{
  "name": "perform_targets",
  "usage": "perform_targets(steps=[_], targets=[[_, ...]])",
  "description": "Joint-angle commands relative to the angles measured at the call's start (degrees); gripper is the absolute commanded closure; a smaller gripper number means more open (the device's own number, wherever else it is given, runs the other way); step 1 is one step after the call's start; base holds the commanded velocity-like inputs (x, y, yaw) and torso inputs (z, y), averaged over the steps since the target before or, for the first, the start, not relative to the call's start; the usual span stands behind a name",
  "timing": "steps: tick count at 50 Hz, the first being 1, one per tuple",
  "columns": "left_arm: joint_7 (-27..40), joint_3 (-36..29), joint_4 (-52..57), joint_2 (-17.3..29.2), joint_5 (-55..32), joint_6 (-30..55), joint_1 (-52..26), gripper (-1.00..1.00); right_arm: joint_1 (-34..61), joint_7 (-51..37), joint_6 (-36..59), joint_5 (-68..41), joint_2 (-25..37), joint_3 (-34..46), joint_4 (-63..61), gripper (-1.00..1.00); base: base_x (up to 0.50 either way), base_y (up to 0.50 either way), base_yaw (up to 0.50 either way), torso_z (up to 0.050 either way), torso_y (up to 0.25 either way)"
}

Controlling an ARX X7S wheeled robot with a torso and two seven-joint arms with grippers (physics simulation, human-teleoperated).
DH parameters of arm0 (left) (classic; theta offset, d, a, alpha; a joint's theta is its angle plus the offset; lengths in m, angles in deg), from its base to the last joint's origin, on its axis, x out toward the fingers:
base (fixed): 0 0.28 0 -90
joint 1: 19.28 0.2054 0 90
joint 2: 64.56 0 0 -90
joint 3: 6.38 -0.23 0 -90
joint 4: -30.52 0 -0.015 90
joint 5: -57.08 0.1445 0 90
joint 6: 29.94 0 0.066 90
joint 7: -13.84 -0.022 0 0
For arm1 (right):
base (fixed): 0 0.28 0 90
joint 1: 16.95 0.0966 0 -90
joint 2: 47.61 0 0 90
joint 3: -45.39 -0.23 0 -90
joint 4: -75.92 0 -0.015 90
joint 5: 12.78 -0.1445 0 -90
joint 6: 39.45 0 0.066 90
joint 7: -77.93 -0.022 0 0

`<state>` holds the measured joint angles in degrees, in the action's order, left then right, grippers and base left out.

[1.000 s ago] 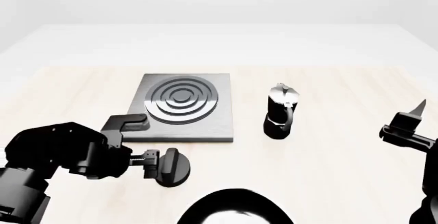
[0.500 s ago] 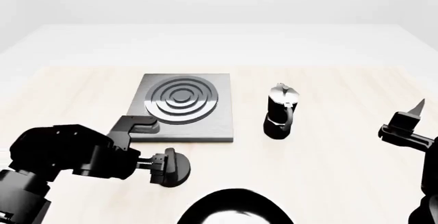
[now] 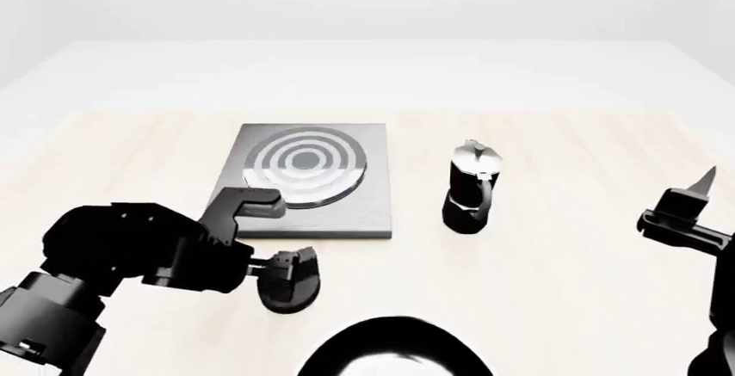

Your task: Turn on the stove and put the frying pan on it.

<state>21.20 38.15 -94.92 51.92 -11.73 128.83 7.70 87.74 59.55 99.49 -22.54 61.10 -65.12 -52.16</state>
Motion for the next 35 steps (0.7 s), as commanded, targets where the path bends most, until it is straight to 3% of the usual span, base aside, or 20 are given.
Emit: perform_targets(steps=[1, 23, 26, 28, 30, 33, 34, 35], targets=[[-4.38, 1.30, -1.38, -3.67, 4.75, -1.38, -2.48, -1.00, 0.33, 1.79, 0.66, -0.08, -0.98, -1.88, -0.48, -1.00, 0.00, 0.00, 0.00, 0.000, 0.000], [2.82, 4.82, -9.39, -6.58, 5.64, -5.28, -4.76, -1.00, -0.34, 1.53, -0.08, -0.30, -1.04, -1.74, -0.20, -1.00, 0.00, 0.00, 0.00, 0.000, 0.000], [5.12, 6.74, -4.64, -5.18, 3.79, -5.09, -3.84, -1.00, -0.17, 1.49, 0.01, -0.37, -1.03, -1.55, -0.10, -1.00, 0.00, 0.00, 0.00, 0.000, 0.000], [7.08, 8.59, 4.05, -3.08, 2.73, -7.26, -2.01, -1.00, -0.04, 1.45, 0.20, -0.44, -1.02, -1.45, -0.18, -1.00, 0.00, 0.00, 0.00, 0.000, 0.000], [12.82, 13.89, 16.85, -0.05, -4.69, -3.98, -1.28, -1.00, 0.45, 1.32, 0.71, -0.40, -0.91, -0.88, -0.02, -1.00, 0.00, 0.00, 0.00, 0.000, 0.000], [22.25, 15.44, 24.34, 1.58, -6.88, -0.22, -3.75, -1.00, 0.92, 1.32, 1.24, -0.53, -0.81, -0.18, -0.38, -1.00, 0.00, 0.00, 0.00, 0.000, 0.000], [27.40, 20.23, 26.49, 1.58, -11.42, -0.96, -4.18, -1.00, 1.14, 1.43, 1.41, -0.75, -0.86, -0.04, -0.59, -1.00, 0.00, 0.00, 0.00, 0.000, 0.000], [25.82, 21.99, 30.73, 2.54, -12.38, -2.27, -4.79, -1.00, 1.27, 1.47, 1.51, -0.83, -0.85, 0.13, -0.61, -1.00, 0.00, 0.00, 0.00, 0.000, 0.000]])
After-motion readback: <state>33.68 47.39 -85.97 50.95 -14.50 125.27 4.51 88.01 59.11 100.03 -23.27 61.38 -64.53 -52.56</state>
